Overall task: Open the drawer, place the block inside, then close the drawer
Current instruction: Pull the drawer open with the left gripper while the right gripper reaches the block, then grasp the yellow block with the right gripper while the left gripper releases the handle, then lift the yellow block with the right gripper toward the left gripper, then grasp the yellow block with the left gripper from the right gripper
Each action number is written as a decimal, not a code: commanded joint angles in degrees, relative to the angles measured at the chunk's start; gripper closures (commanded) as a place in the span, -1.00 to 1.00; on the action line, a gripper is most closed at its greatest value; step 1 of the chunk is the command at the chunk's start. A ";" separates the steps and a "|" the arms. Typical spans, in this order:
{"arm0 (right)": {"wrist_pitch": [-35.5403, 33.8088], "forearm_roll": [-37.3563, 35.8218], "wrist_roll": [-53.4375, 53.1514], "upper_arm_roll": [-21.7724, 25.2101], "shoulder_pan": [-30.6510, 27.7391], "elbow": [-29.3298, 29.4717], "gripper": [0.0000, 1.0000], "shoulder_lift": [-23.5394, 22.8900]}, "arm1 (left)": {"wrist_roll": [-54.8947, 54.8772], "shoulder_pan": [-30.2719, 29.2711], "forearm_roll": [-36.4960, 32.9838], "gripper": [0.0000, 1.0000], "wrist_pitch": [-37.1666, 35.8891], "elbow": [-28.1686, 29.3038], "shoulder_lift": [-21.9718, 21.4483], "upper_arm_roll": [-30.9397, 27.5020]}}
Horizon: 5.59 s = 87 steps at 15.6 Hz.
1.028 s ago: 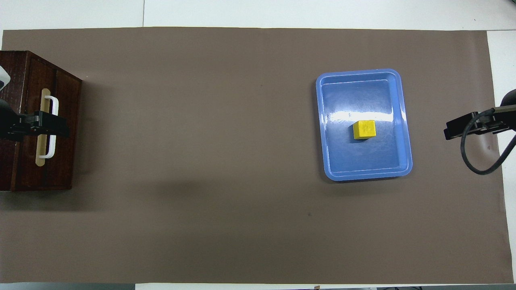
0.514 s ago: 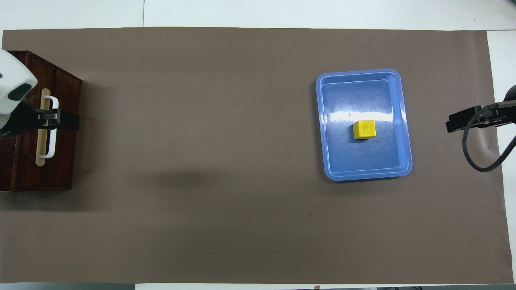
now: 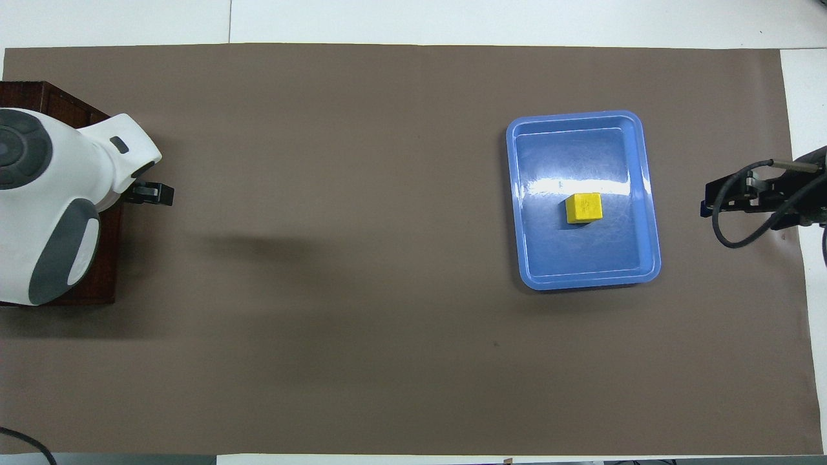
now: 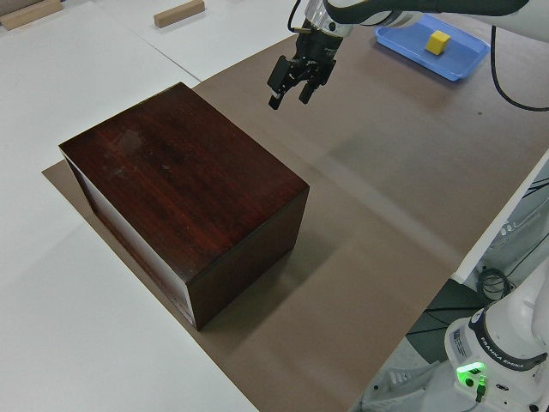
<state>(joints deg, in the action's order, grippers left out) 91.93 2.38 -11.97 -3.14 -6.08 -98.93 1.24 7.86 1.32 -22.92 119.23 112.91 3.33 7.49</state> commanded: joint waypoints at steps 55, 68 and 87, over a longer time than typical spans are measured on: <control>23.12 45.61 -32.77 -0.20 -5.70 -11.63 0.40 -24.97 | 47.13 15.21 17.74 -1.00 -22.39 -19.15 -2.09 -0.20; 17.68 42.89 -44.26 -0.20 -0.08 0.57 1.00 -26.12 | 99.87 17.05 19.49 -1.00 -9.54 -12.89 2.37 -0.20; 28.57 41.30 -74.95 -0.38 26.21 7.88 1.00 -25.24 | 125.64 28.30 20.28 -1.00 1.27 -21.07 15.92 -0.11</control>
<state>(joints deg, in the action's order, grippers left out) 120.01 44.93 -85.27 -3.41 20.14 -91.63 -23.80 132.22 29.03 -2.90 118.74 90.63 19.75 8.22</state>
